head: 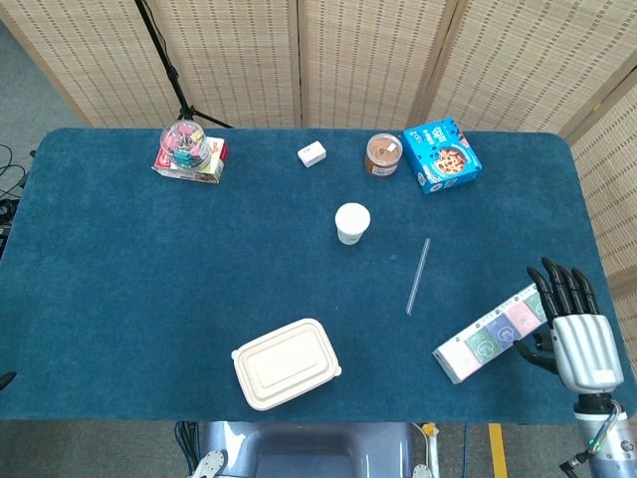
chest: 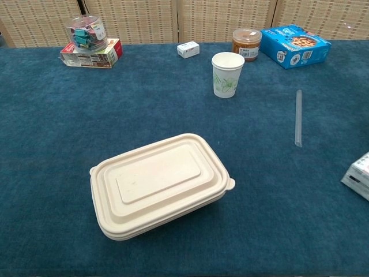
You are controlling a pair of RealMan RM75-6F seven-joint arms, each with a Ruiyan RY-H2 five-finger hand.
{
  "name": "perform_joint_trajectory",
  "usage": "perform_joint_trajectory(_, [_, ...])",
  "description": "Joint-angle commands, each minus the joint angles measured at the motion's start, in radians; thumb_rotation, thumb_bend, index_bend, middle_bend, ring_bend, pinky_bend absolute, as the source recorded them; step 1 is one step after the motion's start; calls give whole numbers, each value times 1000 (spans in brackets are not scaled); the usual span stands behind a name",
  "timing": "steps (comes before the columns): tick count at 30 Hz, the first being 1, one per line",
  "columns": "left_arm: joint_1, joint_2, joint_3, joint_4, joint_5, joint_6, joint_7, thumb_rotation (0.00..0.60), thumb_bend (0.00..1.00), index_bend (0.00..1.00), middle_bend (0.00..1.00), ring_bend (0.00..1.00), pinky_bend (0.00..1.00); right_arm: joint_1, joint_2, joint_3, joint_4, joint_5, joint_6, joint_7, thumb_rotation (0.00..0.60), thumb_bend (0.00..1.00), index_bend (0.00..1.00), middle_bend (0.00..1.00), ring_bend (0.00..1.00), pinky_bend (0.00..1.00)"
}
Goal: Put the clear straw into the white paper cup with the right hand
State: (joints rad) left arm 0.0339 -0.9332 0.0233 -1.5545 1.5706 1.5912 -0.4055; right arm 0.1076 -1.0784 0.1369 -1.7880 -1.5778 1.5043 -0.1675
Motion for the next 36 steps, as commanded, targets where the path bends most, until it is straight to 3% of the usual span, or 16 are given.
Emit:
perform_joint_trajectory(1, [-1, -1, -2, -7, -6, -4, 12, 600, 0, 0, 0, 0, 0, 73, 20, 45, -32, 59, -97, -12, 600, 0, 0, 0, 0, 0])
perform_joint_trajectory(9, [-6, 0, -5, -21, -17, -20, 33, 600, 0, 0, 0, 0, 0, 242, -10, 112, -12, 154, -304, 12, 600, 0, 0, 0, 0, 0])
perform_joint_trajectory(21, [-8, 4, -10, -22, -28, -30, 23, 600, 0, 0, 0, 0, 0, 409, -161, 149, 227, 312, -497, 75, 600, 0, 0, 0, 0, 0])
perform_joint_trajectory(28, [-13, 4, -14, -29, -36, -42, 33, 600, 0, 0, 0, 0, 0, 426, -211, 146, 206, 390, -497, 54, 600, 0, 0, 0, 0, 0])
perform_joint_trajectory(32, [-15, 3, -14, -34, -39, -48, 45, 600, 0, 0, 0, 0, 0, 440, -257, 142, 178, 455, -490, 3, 600, 0, 0, 0, 0, 0])
perform_joint_trajectory(36, [-14, 2, -14, -39, -38, -46, 56, 600, 0, 0, 0, 0, 0, 478, -325, 131, 215, 490, -482, -91, 600, 0, 0, 0, 0, 0])
